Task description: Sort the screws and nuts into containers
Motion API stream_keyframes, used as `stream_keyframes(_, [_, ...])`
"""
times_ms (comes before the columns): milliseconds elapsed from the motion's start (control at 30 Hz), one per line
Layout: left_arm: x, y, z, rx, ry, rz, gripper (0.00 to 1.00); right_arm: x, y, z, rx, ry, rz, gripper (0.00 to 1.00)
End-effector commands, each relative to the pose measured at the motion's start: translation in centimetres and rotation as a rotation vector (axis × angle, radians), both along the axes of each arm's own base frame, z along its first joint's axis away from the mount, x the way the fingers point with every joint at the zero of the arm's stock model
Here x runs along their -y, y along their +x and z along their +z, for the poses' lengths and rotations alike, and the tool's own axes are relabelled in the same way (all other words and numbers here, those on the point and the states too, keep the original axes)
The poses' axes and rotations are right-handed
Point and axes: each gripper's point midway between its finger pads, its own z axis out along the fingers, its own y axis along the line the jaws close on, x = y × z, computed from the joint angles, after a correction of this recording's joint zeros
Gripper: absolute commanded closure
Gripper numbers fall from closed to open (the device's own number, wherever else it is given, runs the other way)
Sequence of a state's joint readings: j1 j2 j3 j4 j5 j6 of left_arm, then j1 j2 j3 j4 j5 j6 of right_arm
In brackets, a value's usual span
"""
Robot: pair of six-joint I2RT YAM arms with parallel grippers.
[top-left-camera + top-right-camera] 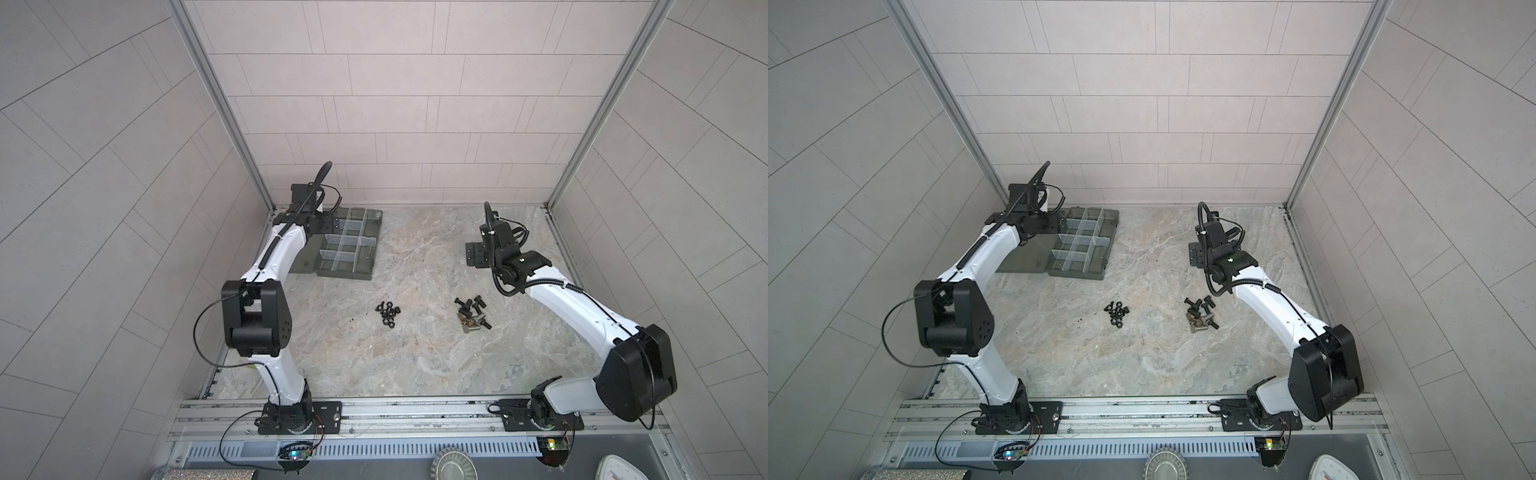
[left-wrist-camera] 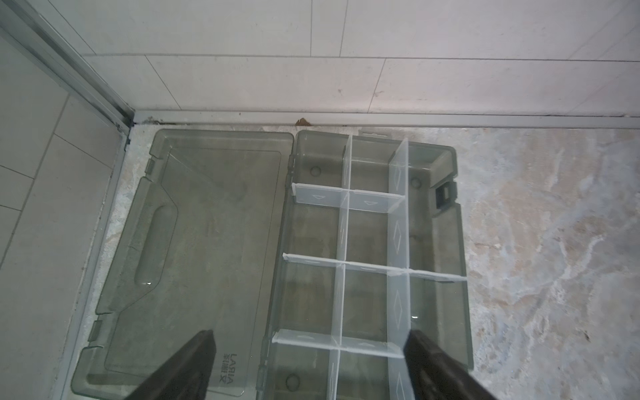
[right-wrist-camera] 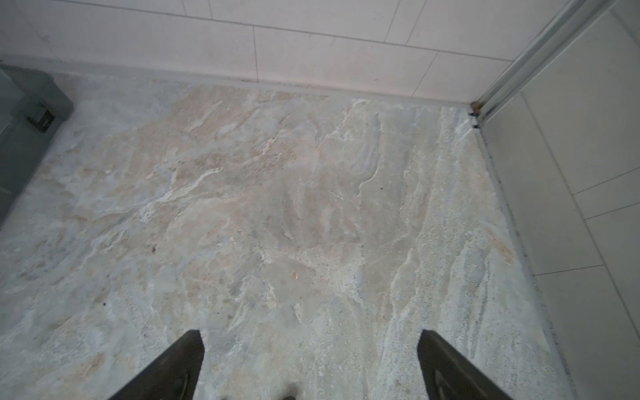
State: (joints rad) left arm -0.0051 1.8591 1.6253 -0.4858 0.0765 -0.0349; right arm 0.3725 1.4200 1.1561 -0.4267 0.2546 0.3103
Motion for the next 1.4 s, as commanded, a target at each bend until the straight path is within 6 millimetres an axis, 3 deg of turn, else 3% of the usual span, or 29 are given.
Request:
stream_keyframes(0, [-1.2, -0.4, -3.6, -0.162, 0.032, 0.052, 0.15, -1.8, -1.1, -1.3, -0.104, 0.087, 0.047, 0.03])
stream_keyframes(267, [-2.3, 1.9, -8.5, -0.316, 0.081, 0.088, 0.27, -3.7, -0.9, -1.4, -0.095, 0.120, 0.099, 0.04])
stream_keyframes(600, [-3.6, 0.6, -11.9, -0.415, 0.136, 0.084, 0.36, -4.3, -0.8, -2.7, -0.160, 0.108, 0.113, 0.06])
stream_keyframes(667, [-3.4, 0.5, -12.1, -0.420, 0.130, 0.078, 0.41, -4.2, -0.7, -2.7, -0.158, 0.105, 0.109, 0.06])
stream_keyframes(733, [-3.0, 0.5, -12.4, -0.427, 0.113, 0.062, 0.53, -4.3, -0.7, -2.7, -0.153, 0.101, 0.117, 0.06])
stream_keyframes(1133, [-2.0, -0.4, -12.9, -0.453, 0.061, 0.042, 0.67, -4.1, -0.8, -2.4, -0.138, 0.086, 0.129, 0.06])
stream_keyframes(1367, [-0.6, -1.3, -13.4, -0.485, 0.012, 0.028, 0.83, -4.2, -1.1, -2.2, -0.137, 0.101, 0.141, 0.05])
